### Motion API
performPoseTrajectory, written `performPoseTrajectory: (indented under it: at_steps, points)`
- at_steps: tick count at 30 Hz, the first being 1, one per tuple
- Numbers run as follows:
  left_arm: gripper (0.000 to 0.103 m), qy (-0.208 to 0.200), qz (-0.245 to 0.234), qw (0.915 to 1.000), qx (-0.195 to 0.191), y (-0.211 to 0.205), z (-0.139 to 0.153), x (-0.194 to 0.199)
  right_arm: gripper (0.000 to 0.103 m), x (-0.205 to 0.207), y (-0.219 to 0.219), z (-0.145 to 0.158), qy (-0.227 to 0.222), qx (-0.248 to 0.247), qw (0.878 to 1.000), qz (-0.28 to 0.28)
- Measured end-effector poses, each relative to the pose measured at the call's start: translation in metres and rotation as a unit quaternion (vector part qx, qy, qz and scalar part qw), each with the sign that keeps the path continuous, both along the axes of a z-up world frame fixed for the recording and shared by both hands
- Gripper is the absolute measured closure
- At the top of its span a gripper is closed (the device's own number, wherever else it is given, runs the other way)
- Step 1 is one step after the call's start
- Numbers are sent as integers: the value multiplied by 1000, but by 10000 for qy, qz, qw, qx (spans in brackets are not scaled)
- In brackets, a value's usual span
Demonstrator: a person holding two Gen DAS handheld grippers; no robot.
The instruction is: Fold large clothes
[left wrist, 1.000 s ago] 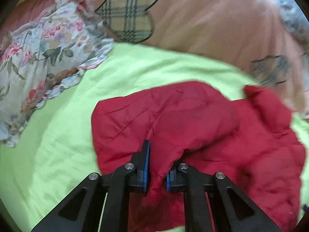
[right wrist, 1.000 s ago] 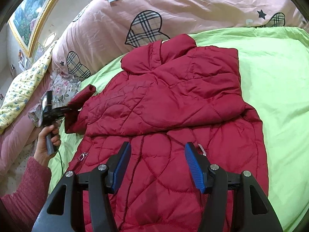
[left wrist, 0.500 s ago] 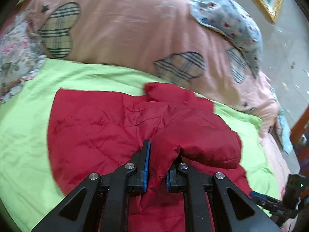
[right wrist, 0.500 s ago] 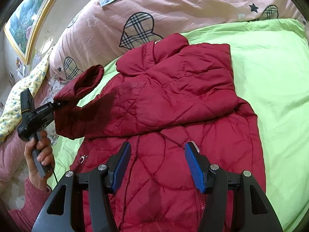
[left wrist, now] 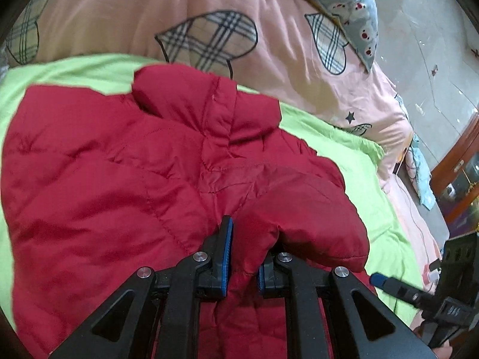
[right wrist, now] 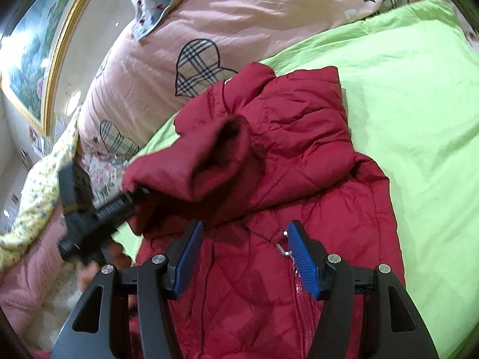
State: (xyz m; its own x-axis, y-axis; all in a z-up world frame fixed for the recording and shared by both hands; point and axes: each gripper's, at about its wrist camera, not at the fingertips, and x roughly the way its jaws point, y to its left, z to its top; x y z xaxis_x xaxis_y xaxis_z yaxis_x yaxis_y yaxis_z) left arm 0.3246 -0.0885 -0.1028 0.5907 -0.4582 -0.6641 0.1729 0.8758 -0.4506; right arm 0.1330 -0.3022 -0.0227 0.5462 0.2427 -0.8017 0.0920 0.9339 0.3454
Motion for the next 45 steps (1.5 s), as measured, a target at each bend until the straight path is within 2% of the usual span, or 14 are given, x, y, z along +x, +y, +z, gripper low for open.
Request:
performPoseTrajectory:
  at_steps: [4,10,11,13,14,15,16,19,23,29,34,38,41,45]
  points:
    - [92,-25,-34,9999,-112,-6,-3,6,30,16,-14,-1,-168,755,9969,-127]
    - [92,-87,-99,9999,-36,-6,-4,2,30,59,-29,-32,6,1876,9818,-302]
    - [92,-87,-107,9999,-21,-6,-4,2,32,64,-29,-37,48,1922,9807,-345]
    - [91,-72,-98,9999,39,-5,-5,-1,50,76,-28,-48,178,2030,9782,-411]
    - [85,-22,-101,9998,153,-6,-6,1,76,80,-27,-52,229,2081,9770,-397]
    - [80,29,-124,9997,203,-7,-7,1,91,84,-24,-55,296,2051,9776,-380]
    - [77,102,-157,9995,255,-7,-8,1,92,86,-22,-55,315,1995,9787,-358]
    - [53,334,-342,9985,257,-4,-10,1,96,87,-17,-44,154,1727,9844,-303]
    - [20,214,-528,9976,386,4,4,-15,98,91,-14,-26,-40,1273,9915,-255]
    - [21,-167,-366,9975,584,37,26,-31,98,82,-13,3,-398,206,9988,-182]
    - [22,-286,77,9967,752,71,36,-23,98,68,-25,-6,-274,-349,9987,-249]
    - [29,45,248,9958,885,89,17,-7,98,66,-33,-28,-75,-448,9986,-281]
    - [29,303,288,9930,1104,92,-4,-3,97,65,-30,-34,3,-521,9985,-168]
    - [28,338,260,9904,1315,89,-14,-12,83,60,-21,-28,72,-866,9962,-77]
